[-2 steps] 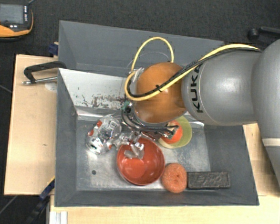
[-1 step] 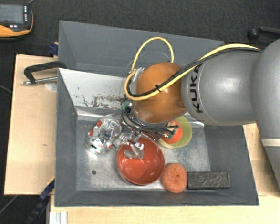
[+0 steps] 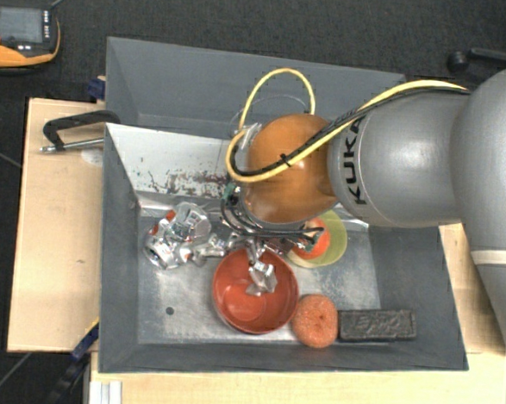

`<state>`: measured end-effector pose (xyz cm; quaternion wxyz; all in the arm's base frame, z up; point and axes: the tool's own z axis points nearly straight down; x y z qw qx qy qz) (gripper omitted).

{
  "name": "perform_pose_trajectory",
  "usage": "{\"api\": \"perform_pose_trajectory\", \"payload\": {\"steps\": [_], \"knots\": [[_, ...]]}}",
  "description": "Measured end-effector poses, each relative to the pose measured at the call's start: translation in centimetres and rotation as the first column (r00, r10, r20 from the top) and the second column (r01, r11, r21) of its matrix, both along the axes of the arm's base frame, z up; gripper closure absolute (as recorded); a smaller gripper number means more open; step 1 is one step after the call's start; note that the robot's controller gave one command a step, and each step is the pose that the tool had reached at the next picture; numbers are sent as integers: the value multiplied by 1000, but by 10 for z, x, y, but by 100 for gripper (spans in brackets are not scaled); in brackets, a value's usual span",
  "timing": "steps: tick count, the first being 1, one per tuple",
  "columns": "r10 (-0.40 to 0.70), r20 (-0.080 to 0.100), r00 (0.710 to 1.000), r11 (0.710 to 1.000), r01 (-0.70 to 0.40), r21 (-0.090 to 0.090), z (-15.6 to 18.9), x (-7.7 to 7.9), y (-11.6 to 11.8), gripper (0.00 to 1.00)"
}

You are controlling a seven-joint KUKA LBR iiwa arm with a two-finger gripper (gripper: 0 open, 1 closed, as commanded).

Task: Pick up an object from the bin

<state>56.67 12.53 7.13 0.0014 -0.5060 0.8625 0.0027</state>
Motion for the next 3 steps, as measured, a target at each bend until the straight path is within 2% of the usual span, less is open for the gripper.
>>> {"api": "perform_pose_trajectory", "payload": {"steps": [1, 2, 3], "knots": [[-1, -1, 1000, 1000, 1, 1, 1, 0, 1, 100], [-22, 12, 1000, 1000, 22, 1, 96, 2, -85, 100], [-24, 23, 999, 1000, 24, 9, 137, 20, -26, 100]]}}
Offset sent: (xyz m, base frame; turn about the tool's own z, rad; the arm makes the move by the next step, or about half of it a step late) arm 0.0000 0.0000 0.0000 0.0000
